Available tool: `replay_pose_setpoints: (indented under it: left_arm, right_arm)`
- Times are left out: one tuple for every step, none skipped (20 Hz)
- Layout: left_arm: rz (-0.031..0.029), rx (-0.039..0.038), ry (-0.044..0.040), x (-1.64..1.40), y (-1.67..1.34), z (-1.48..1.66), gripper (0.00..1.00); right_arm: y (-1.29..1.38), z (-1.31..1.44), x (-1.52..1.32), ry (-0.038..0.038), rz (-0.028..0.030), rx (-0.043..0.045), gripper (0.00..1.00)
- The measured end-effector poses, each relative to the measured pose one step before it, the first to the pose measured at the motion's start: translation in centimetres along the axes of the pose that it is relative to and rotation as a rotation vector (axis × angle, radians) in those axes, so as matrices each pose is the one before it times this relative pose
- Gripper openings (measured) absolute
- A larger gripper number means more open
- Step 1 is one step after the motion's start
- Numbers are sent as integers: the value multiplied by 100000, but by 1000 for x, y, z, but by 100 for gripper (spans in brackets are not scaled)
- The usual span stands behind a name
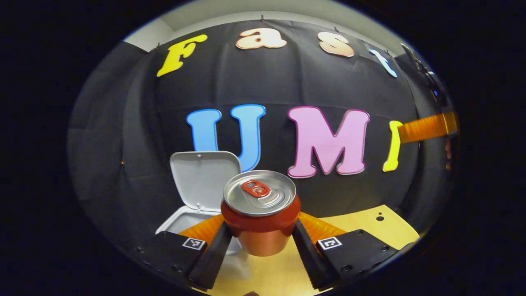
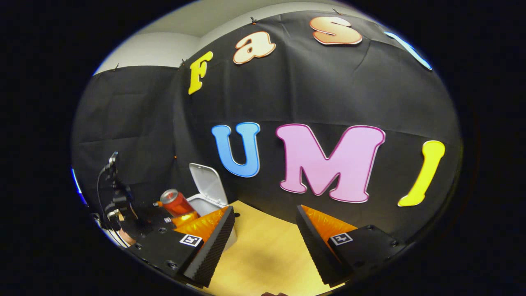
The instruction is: Press the lid of the desktop garbage bin to open it, pick up the crumpled paper on the desktop and throw it into the bin, then pick up the pop can on the desktop and drop it into the bin, and finally close the garbage bin lid.
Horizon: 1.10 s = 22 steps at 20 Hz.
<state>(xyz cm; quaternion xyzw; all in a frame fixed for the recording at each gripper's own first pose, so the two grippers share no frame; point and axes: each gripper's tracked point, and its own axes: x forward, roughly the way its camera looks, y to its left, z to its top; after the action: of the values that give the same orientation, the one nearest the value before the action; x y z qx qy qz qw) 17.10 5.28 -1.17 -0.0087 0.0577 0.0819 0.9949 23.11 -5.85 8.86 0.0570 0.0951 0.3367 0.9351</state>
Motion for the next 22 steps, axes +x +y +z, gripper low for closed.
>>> replay_pose_setpoints:
  left_arm:
    - [3579, -994, 614, 503, 2133, 382, 84]
    - [3750, -847, 1818, 592, 2010, -335, 84]
    - [2312, -950, 1057, 604, 1496, -105, 84]
    - [1827, 447, 361, 795, 1009, 50, 84]
    - [2192, 1109, 1266, 886, 1087, -276, 84]
    - [2439, 197, 1900, 937, 996, -559, 84]
    - [864, -1411, 1719, 908, 628, -600, 84]
    - [1185, -1899, 3285, 882, 403, -1255, 84]
    - [1620, -108, 3279, 835, 641, -1236, 84]
    - [1015, 1080, 2500, 939, 197, -1172, 84]
    - [-298, 1550, 2566, 863, 17, -1133, 84]
    - [-218, 1627, 3057, 717, 5, -1452, 84]
    - [-110, 1205, 3284, 647, -75, -1317, 84]
    - [-473, 909, 2422, 578, -78, -1119, 84]
    - [-337, 958, 2128, 468, -20, -1091, 84]
    - [-645, 1146, 2898, 663, -123, -1047, 84]
    - [-442, 1196, 3857, 388, -22, -1232, 84]
    - [-1255, -2387, 143, 173, -31, -310, 84]
    - [-909, -2471, -509, 229, -107, 274, 86]
    - [-698, 727, 1170, 137, 143, -330, 85]
    - [20, 1659, -709, 50, 154, 161, 84]
    - [210, 1336, -164, 202, 89, -65, 85]
  right_arm:
    - [1031, -169, 336, 581, 2441, 378, 96]
    - [817, -254, 314, 452, 2233, -54, 96]
    - [750, -126, 145, 378, 1914, -724, 96]
    - [587, -103, 194, -16, 1357, -757, 96]
    - [376, 179, 24, 36, 665, -25, 96]
    - [549, 72, 93, 67, 962, 897, 96]
    - [444, 70, -44, 479, 884, 1232, 96]
    - [129, 87, -143, 196, 472, 739, 96]
    - [-147, 30, -34, -183, -668, -308, 96]
    - [-366, -67, 23, 121, -1110, -927, 96]
    - [-229, -298, -114, 808, -953, -852, 96]
    - [-387, -320, -170, 897, -1212, -515, 96]
    - [-332, -372, -108, 894, -1333, -190, 96]
    - [-271, -53, -78, 256, -954, 188, 96]
    - [-195, -77, 23, 425, -830, 247, 96]
    - [-66, -180, -32, 99, -541, -48, 96]
    - [-182, 34, 70, -17, -741, -251, 96]
    - [-74, -131, 131, 328, -340, -137, 96]
    - [84, -303, 172, 542, -96, 103, 96]
    - [221, -162, 163, 422, 57, 75, 96]
    - [165, -167, 104, 602, -256, 319, 96]
    - [122, -5, 59, 68, 135, 502, 96]
